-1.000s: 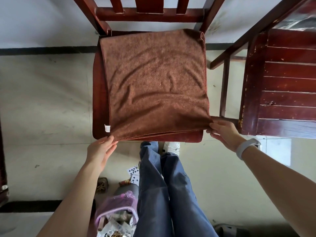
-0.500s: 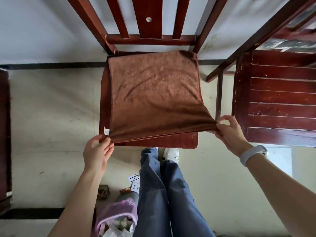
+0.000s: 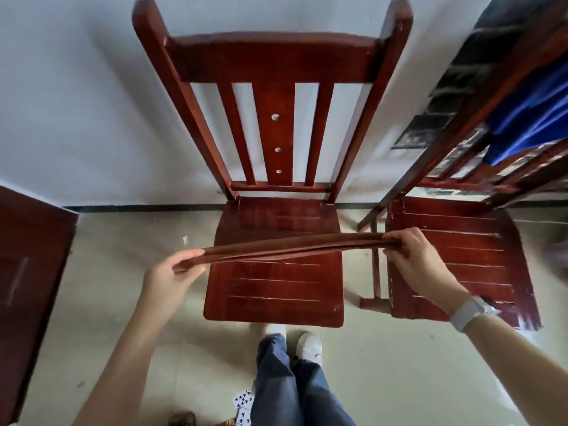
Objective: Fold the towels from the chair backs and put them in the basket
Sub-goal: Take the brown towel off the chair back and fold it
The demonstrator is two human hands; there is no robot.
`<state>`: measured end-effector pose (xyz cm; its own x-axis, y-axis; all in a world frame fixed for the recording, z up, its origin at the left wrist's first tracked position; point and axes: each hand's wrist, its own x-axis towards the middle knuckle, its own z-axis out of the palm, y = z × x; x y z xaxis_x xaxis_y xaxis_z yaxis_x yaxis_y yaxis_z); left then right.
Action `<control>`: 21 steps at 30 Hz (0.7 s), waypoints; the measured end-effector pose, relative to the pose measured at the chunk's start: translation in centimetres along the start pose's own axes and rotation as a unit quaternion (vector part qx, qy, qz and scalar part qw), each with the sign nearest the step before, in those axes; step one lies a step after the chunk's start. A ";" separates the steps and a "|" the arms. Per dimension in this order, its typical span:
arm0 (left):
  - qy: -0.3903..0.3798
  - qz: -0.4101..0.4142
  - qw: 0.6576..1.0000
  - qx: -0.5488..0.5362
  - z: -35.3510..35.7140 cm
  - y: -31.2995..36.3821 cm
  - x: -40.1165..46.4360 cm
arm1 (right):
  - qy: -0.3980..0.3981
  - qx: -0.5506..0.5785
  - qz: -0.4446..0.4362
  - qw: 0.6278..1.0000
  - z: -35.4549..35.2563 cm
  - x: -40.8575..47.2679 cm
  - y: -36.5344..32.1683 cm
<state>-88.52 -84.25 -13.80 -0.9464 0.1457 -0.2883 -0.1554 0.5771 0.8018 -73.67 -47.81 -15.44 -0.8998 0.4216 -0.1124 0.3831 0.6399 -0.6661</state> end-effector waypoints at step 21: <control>0.054 0.056 0.996 0.041 -1.2 -0.7 -6.5 | -0.001 0.114 0.043 0.993 -2.9 -7.5 -2.9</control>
<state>-82.61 -86.56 -11.84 -0.9820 0.1282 -0.1390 -0.0283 0.6273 0.7783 -67.46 -50.95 -10.52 -0.8661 0.4669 -0.1785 0.4025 0.4396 -0.8030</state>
